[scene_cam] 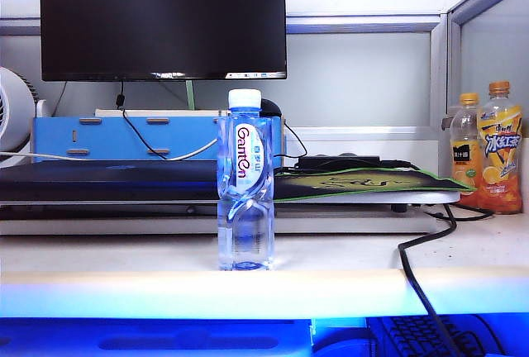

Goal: Pick up the mineral water bottle and place it on the laptop.

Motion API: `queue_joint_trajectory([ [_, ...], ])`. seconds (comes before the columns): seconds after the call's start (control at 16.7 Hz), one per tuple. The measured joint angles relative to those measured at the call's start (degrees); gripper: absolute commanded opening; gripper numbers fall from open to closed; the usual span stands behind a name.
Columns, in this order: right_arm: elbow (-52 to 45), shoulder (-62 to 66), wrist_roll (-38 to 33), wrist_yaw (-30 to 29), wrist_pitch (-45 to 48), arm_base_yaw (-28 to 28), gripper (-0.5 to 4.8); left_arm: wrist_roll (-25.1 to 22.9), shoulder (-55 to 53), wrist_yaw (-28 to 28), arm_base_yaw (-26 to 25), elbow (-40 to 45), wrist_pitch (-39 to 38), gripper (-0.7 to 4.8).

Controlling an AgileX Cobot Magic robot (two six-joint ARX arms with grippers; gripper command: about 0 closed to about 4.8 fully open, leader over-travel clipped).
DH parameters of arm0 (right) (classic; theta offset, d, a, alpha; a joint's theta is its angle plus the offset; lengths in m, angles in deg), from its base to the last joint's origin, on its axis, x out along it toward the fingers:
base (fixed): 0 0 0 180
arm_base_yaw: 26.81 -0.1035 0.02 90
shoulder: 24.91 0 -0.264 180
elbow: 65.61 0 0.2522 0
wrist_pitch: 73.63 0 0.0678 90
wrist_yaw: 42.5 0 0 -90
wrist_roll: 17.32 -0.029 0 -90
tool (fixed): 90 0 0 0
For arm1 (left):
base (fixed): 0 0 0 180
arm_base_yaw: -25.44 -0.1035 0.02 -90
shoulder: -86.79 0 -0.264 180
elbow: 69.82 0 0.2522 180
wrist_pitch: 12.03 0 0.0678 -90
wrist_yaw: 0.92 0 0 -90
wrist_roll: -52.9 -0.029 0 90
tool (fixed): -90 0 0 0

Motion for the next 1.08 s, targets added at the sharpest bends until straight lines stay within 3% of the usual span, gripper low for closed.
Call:
queue_joint_trajectory([
  [0.42,0.00,0.00,-0.04,0.00,0.15,0.00,0.00,0.00,0.00,0.00,0.00,0.00,0.00,-0.02],
  [0.66,0.00,0.00,-9.88,-0.85,6.05,-0.02,0.00,0.00,0.00,0.00,0.00,0.00,0.00,-0.02],
  [0.9,1.49,0.00,-16.72,-11.56,11.08,-0.07,0.00,0.00,0.00,0.00,0.00,0.00,0.00,-0.02],
  [1.08,5.11,0.72,-18.51,-15.32,9.70,-0.07,0.00,0.00,0.00,0.00,0.00,0.00,0.00,-0.02],
])
